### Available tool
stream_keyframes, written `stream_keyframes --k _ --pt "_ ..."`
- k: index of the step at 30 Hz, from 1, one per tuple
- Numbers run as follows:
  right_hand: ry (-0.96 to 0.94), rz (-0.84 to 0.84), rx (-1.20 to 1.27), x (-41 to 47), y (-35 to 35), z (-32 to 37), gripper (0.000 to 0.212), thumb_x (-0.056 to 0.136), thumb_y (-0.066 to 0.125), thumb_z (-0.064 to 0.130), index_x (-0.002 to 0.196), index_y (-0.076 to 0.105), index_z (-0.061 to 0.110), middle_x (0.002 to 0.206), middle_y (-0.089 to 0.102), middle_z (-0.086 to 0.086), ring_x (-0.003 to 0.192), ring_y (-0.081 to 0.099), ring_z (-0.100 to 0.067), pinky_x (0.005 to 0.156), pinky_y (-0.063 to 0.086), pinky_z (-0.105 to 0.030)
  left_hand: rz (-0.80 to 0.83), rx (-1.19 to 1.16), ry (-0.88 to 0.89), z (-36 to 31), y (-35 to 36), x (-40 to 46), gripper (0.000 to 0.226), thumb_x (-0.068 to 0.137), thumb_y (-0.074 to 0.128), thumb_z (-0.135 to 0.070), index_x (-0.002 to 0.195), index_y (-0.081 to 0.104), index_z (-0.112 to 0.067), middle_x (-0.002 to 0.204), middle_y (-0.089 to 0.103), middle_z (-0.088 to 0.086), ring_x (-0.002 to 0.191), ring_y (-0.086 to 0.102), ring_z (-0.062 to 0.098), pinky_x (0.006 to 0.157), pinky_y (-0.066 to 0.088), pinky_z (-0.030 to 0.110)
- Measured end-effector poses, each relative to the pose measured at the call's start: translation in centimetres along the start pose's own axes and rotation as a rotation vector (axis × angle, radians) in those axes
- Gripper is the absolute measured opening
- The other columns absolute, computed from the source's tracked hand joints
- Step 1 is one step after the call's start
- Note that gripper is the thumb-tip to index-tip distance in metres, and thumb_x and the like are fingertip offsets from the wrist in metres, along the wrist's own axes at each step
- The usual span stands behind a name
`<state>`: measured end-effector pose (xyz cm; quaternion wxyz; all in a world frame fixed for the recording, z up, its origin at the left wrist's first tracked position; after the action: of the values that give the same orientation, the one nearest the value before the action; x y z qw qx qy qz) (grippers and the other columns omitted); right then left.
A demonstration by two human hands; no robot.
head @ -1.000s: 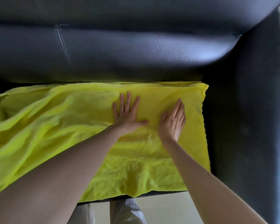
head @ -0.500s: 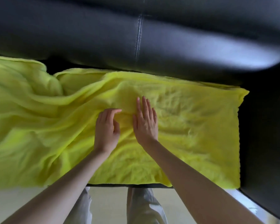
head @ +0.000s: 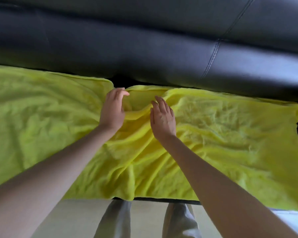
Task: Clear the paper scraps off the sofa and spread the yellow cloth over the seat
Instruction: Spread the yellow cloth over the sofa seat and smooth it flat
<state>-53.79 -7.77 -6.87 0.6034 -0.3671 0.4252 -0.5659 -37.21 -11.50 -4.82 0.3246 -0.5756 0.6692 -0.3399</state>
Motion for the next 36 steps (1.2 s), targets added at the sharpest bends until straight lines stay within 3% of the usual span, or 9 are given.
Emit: stream_keyframes --k 4,9,14,18,22,25,28,33,36 --pt "-0.098 0.150 -0.010 4.7 0.1 2.0 0.036 0.098 0.039 0.017 0.131 0.052 0.009 0.139 0.050 -0.007 0.129 0.045 -0.026 0.102 0.039 -0.039 0.221 0.178 0.093 3.8 -1.5 4.7 0.061 0.082 0.045 0.013 0.139 0.040 -0.009 0.148 0.037 0.009 0.142 0.025 0.024 0.115 0.027 0.034" --pt "-0.083 0.432 -0.154 7.5 1.9 2.4 0.040 0.100 0.036 0.022 0.139 0.044 0.016 0.140 0.044 -0.007 0.128 0.042 -0.028 0.105 0.036 -0.040 0.386 0.496 0.324 5.7 -2.3 7.0 0.061 0.085 0.058 -0.010 0.142 0.038 -0.015 0.139 0.045 0.004 0.135 0.031 0.023 0.107 0.034 0.037" --pt "0.014 0.438 -0.180 7.0 2.8 1.6 0.045 0.098 0.044 0.024 0.142 0.037 0.021 0.142 0.035 -0.007 0.129 0.036 -0.026 0.100 0.043 -0.042 0.527 0.607 0.174 8.0 -1.2 5.1 0.064 0.086 0.062 -0.021 0.142 0.034 -0.015 0.138 0.040 0.009 0.128 0.038 0.029 0.102 0.040 0.040" --pt "0.077 0.415 -0.187 7.5 2.5 0.6 0.043 0.098 0.043 0.026 0.140 0.037 0.019 0.141 0.033 -0.007 0.129 0.034 -0.027 0.097 0.043 -0.042 0.504 0.473 -0.069 9.3 -1.3 4.4 0.075 0.086 0.062 -0.025 0.149 0.021 -0.014 0.143 0.030 0.013 0.133 0.030 0.031 0.090 0.050 0.042" --pt "0.070 0.441 -0.249 7.8 2.5 0.4 0.049 0.094 0.049 0.026 0.140 0.033 0.017 0.141 0.032 -0.010 0.128 0.034 -0.029 0.097 0.042 -0.043 0.497 0.512 -0.163 10.0 -1.7 4.4 0.087 0.083 0.065 -0.037 0.150 0.015 -0.015 0.146 0.027 0.012 0.134 0.028 0.030 0.093 0.047 0.044" --pt "0.026 0.441 -0.284 8.5 2.6 0.1 0.057 0.088 0.056 0.024 0.139 0.032 0.017 0.141 0.032 -0.011 0.130 0.032 -0.029 0.101 0.038 -0.042 0.519 0.527 -0.179 10.6 -1.2 4.7 0.095 0.082 0.064 -0.044 0.152 0.005 -0.017 0.155 0.019 0.009 0.141 0.022 0.027 0.105 0.038 0.049" --pt "0.024 0.420 -0.251 8.9 2.8 -0.6 0.058 0.088 0.054 0.024 0.141 0.030 0.020 0.142 0.030 -0.011 0.132 0.030 -0.029 0.104 0.034 -0.042 0.545 0.547 -0.178 11.0 -0.6 5.1 0.095 0.086 0.055 -0.050 0.152 -0.003 -0.017 0.161 0.003 0.004 0.148 0.008 0.021 0.117 0.016 0.051" --pt "0.055 0.435 -0.173 7.6 3.9 -1.3 0.061 0.095 0.042 0.031 0.150 0.017 0.024 0.154 0.018 -0.011 0.142 0.020 -0.030 0.115 0.022 -0.047 0.492 0.497 -0.290 11.2 0.1 5.7 0.081 0.091 0.047 -0.048 0.152 0.006 -0.014 0.160 0.007 0.004 0.148 0.006 0.020 0.119 0.006 0.047" --pt "0.002 0.287 -0.063 7.7 2.5 -1.8 0.044 0.098 0.039 0.028 0.141 0.039 0.019 0.143 0.041 -0.010 0.131 0.039 -0.030 0.108 0.032 -0.045 0.268 0.417 -0.227 9.8 -0.2 5.4 0.059 0.090 0.051 -0.031 0.142 0.035 -0.008 0.146 0.036 0.013 0.138 0.030 0.029 0.113 0.023 0.046"
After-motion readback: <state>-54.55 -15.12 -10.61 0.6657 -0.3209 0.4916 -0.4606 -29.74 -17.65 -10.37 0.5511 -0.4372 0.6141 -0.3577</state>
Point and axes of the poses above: each hand's wrist, its own x-axis towards the middle knuckle, its own y-axis out of the palm, z = x × y, the point moved 4 cm from there along x, towards the middle knuckle
